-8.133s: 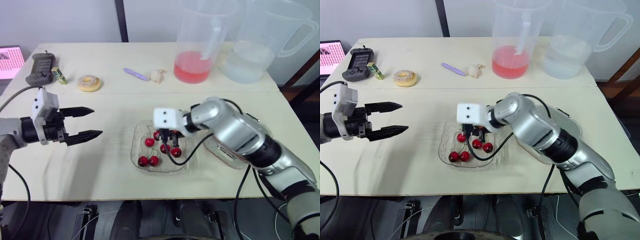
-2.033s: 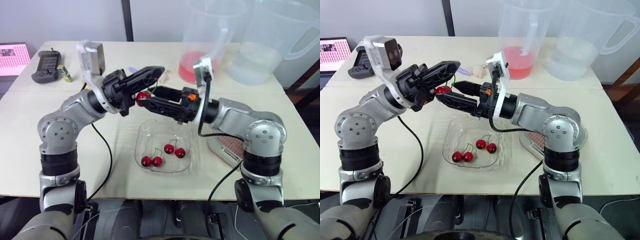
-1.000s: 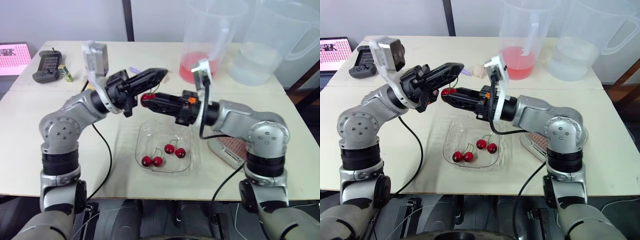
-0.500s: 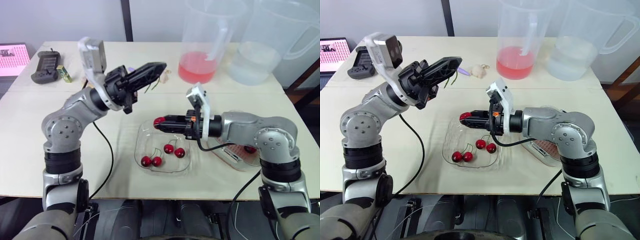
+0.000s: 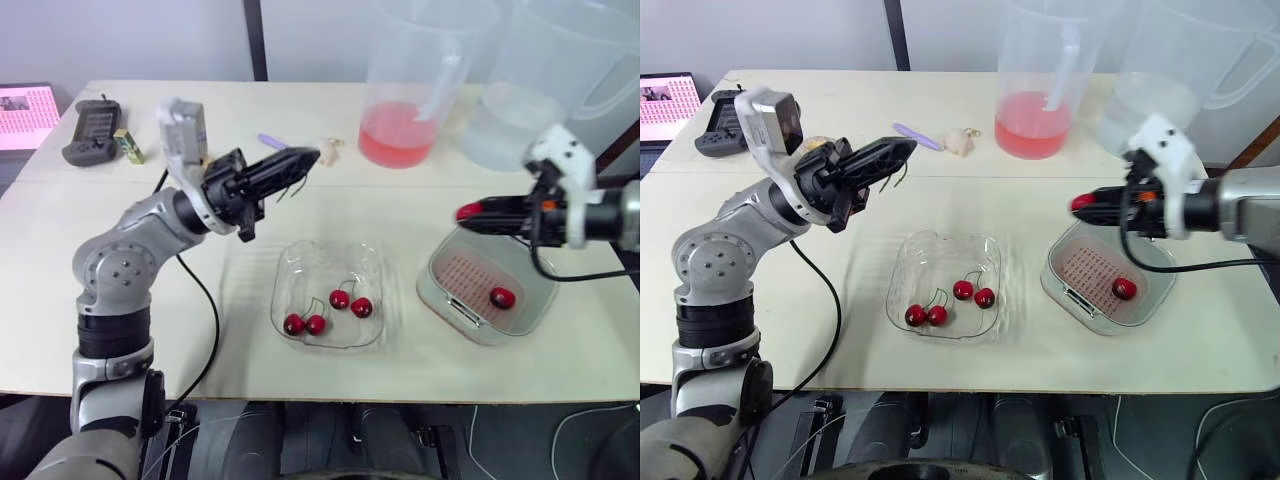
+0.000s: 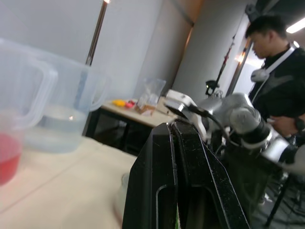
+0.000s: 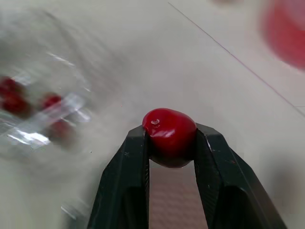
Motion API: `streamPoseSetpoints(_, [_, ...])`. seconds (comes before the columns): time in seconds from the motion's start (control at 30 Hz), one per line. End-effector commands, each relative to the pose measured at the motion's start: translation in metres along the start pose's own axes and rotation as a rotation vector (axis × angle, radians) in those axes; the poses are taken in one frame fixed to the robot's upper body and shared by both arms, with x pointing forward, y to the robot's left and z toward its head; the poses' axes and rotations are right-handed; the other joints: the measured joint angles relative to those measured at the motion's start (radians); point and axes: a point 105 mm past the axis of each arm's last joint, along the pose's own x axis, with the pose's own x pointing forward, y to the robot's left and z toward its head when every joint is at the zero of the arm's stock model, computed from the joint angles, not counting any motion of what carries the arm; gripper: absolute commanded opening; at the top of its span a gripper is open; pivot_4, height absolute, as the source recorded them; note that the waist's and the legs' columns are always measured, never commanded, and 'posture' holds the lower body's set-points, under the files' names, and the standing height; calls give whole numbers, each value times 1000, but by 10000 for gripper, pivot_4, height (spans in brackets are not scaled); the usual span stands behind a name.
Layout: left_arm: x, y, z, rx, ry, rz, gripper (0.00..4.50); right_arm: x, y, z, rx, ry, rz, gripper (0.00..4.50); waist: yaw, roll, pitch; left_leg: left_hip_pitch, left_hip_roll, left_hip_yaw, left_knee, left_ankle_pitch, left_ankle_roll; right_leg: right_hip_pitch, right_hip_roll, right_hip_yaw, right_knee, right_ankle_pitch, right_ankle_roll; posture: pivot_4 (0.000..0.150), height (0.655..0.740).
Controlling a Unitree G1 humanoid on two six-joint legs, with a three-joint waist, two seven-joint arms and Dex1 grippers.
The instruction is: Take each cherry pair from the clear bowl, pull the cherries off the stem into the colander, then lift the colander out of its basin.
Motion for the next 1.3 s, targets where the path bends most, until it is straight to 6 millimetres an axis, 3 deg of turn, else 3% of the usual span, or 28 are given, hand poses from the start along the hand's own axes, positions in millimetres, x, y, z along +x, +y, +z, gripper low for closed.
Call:
streamPoseSetpoints(0.03, [1, -8, 1, 39, 20, -28, 0, 0, -3, -13, -84, 73, 4, 9766, -2, 0, 0, 0, 0, 0, 0, 0, 0, 0, 0, 0, 0, 0, 0, 1500, 7383])
streamPoseSetpoints(0.2, [-1, -11, -10, 36, 73, -24, 0, 17, 8, -38, -107, 130, 72, 9766, 0, 1, 0, 1, 0, 0, 1, 0, 0, 0, 0, 0, 3, 0, 0, 1500, 7383])
streamPoseSetpoints(0.4, [-3, -11, -10, 46, 82, -11, 0, 9, 4, -32, -113, 134, 86, 36143, 4, 1, 0, 1, 0, 0, 2, 0, 0, 0, 0, 0, 3, 0, 0, 1500, 7383])
streamPoseSetpoints(0.47, [-6, -11, -9, 66, 91, 13, 0, -4, 6, -9, -131, 52, 136, 44658, 3, 2, 0, 1, 0, 0, 2, 0, 0, 0, 0, 0, 3, 0, 0, 1500, 7383])
streamPoseSetpoints(0.67, [-19, -11, -5, 70, 97, 84, 0, -37, 7, 42, -187, -144, 259, 44658, -1, 3, 1, 1, 0, 0, 2, 0, 0, 0, 0, 0, 3, 0, 0, 1500, 7383])
streamPoseSetpoints(0.83, [-42, -10, -5, 18, 128, 208, 0, -38, 23, 95, -286, -396, 379, 44658, -6, 3, 1, 2, 1, 0, 2, 0, 0, 0, 0, 0, 3, 1, -1, 1500, 7383])
streamPoseSetpoints(0.9, [-60, -15, -16, -78, 168, 264, 0, -32, 39, 112, -342, -459, 453, 44658, -14, 3, 1, 3, 1, 1, 2, 0, 0, 0, 0, 1, 4, 1, -1, 1500, 7383])
streamPoseSetpoints(1.0, [-90, -21, -36, -175, 244, 384, 0, -27, 56, 125, -419, -495, 540, 44658, -11, 3, 1, 3, 1, -1, -1, 0, 0, 0, 0, 0, 5, 0, 0, 1500, 7383])
streamPoseSetpoints(1.07, [-118, -9, -44, -211, 266, 566, 0, -24, 61, 132, -446, -509, 571, 44658, -1, 3, 1, 3, 1, 0, -1, 0, 0, 0, 0, 0, 4, 0, 0, 1500, 7383])
streamPoseSetpoints(1.3, [-177, -8, -61, -332, 180, 833, 0, -20, 85, 136, -501, -527, 716, 44658, 3, 2, 1, 2, 0, 3, 1, 0, -1, 0, -5, 0, 3, 1, -2, 1500, 7383])
